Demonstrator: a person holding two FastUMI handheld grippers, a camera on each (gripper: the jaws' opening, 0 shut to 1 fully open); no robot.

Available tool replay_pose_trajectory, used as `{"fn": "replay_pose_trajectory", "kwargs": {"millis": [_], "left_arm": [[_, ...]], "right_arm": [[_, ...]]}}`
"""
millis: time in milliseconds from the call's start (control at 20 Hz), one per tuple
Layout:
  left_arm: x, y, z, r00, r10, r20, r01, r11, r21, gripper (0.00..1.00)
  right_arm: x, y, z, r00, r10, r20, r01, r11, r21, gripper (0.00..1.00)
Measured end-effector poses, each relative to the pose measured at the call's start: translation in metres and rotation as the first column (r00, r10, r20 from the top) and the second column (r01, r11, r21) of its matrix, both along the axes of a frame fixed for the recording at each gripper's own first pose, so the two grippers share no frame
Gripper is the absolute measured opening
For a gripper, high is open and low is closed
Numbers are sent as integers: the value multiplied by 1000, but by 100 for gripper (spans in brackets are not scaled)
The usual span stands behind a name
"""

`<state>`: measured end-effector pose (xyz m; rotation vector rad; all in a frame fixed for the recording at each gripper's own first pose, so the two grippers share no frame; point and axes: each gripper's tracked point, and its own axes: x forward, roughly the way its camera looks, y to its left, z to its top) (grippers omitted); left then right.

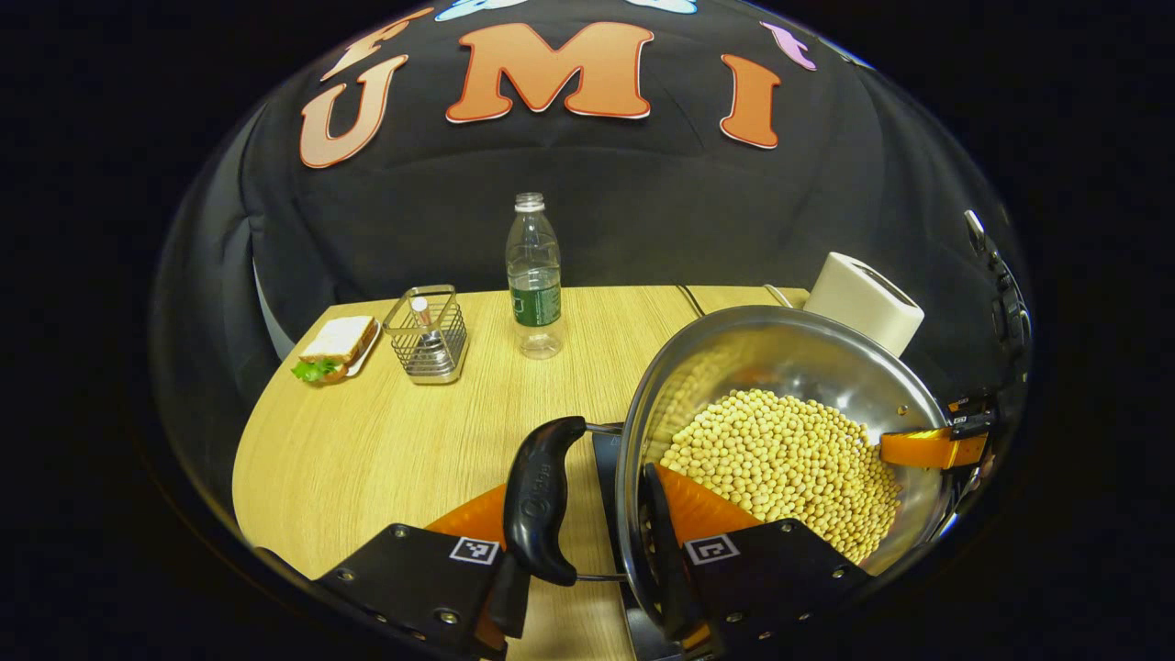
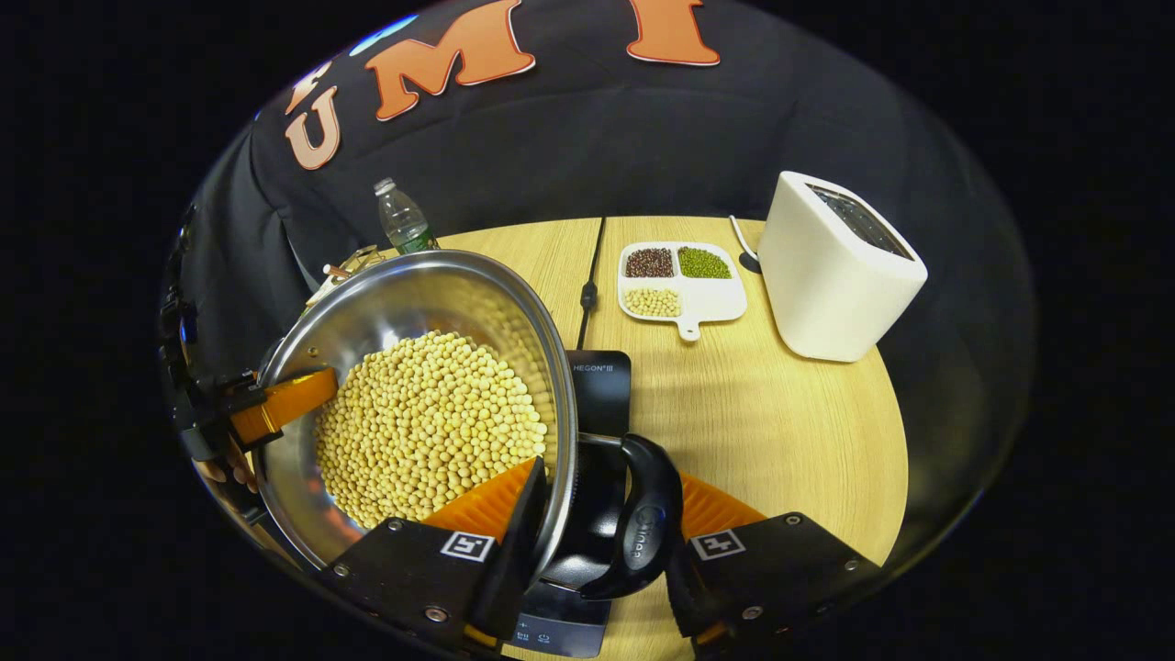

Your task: First push the handle of the pot to place it horizontally, then grasp the pot with both hands and set it on the induction cooktop.

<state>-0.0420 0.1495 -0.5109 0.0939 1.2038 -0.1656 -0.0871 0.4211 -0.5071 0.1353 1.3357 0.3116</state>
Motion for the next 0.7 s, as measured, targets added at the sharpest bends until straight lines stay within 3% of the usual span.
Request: {"fn": "replay_pose_trajectory", "kwargs": {"millis": [700], "left_arm": [[-2,1,-4,998,16,-56,-16,1000,0,55]], "right_arm": [[-1,-2,2,999,20,-49,-21,1000,-8,64]]}}
